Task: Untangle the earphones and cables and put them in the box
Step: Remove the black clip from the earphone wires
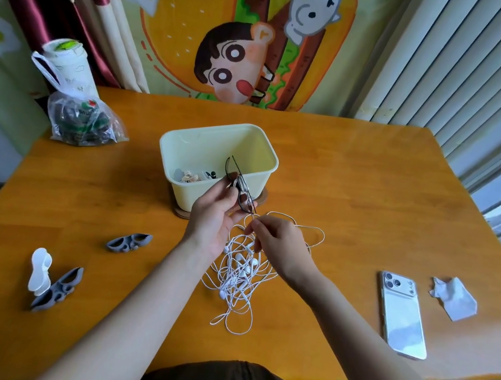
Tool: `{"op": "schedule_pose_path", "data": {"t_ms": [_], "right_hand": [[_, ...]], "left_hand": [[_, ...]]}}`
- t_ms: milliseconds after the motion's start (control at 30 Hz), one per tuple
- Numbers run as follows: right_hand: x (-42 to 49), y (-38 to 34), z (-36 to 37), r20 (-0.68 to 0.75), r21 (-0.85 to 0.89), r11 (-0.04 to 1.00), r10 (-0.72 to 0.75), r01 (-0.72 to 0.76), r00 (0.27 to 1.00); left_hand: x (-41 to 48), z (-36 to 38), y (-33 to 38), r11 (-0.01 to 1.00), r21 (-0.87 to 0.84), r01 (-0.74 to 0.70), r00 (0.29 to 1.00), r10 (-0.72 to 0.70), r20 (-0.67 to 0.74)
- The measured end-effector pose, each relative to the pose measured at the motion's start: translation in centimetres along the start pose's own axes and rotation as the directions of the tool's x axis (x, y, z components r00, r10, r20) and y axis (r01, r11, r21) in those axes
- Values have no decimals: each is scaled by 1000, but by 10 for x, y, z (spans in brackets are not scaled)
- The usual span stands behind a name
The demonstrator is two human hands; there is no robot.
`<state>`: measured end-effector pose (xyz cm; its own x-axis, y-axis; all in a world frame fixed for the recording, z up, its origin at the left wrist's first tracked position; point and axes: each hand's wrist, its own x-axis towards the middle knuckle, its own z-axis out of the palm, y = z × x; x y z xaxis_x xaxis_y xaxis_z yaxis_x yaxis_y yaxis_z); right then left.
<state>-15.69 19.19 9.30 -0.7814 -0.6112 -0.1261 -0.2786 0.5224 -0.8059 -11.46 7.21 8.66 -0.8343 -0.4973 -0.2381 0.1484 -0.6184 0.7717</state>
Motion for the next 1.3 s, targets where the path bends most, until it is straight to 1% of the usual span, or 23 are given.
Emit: {"op": "schedule_pose_path", "data": {"t_ms": [67,133,200,300,367,400,433,467,500,533,567,667,700,733,800,933,1033,1100,1200,1300], "right_hand": [[-2,2,2,8,-46,998,-32,33,999],[-3,5,3,21,-91,994,-55,57,998],[-4,8,4,25,-120,990,-66,68,998],[-4,9,1,14,-116,992,-57,58,998],[-4,7,0,19,-133,988,-73,75,997],[-5,6,0,25,-145,985,-88,91,996],[-5,5,1,29,-152,983,-100,103,995],[-5,4,1,31,-155,982,-105,108,994],[-5,3,1,30,-156,982,-106,110,994],[-5,4,-2,25,-158,982,-105,108,994],[-4,3,-6,17,-160,982,-103,105,995],[1,5,-23,-23,-178,979,-103,97,994],[2,5,-29,-40,-189,977,-110,101,993],[4,5,-34,-56,-198,975,-116,103,992],[8,5,-44,-83,-217,971,-117,97,990],[13,9,-54,-158,-206,977,-86,52,984],[14,12,-52,-176,-188,981,-76,42,982],[14,13,-50,-188,-167,985,-75,43,979],[13,13,-46,-210,-123,991,-80,55,974],[13,12,-47,-261,-91,994,-84,62,962]], "left_hand": [[0,-1,-2,987,147,-68,996,75,-46],[1,-2,-4,963,252,-99,992,116,-53],[1,-4,-6,957,275,-96,992,115,-53],[2,-8,-7,955,287,-74,991,103,-88],[3,-12,-11,930,355,-97,984,144,-107],[4,-14,-14,878,460,-133,974,202,-103],[6,-17,-16,779,600,-183,959,276,-66],[6,-19,-17,657,719,-226,946,323,2],[7,-22,-18,545,798,-259,938,339,72],[8,-25,-19,468,839,-277,938,322,131],[9,-28,-19,417,863,-285,944,278,177],[7,-37,-20,297,905,-304,952,132,276],[7,-40,-20,293,907,-304,953,84,292],[6,-41,-20,308,904,-297,953,40,300],[2,-41,-19,373,883,-285,948,-24,317],[-4,-36,-15,519,812,-268,937,-55,344],[-9,-35,-15,622,747,-234,921,-103,375],[-10,-35,-16,681,702,-207,919,-110,379],[-11,-36,-15,749,641,-167,918,-120,379],[-11,-36,-14,789,602,-122,928,-125,351]]}}
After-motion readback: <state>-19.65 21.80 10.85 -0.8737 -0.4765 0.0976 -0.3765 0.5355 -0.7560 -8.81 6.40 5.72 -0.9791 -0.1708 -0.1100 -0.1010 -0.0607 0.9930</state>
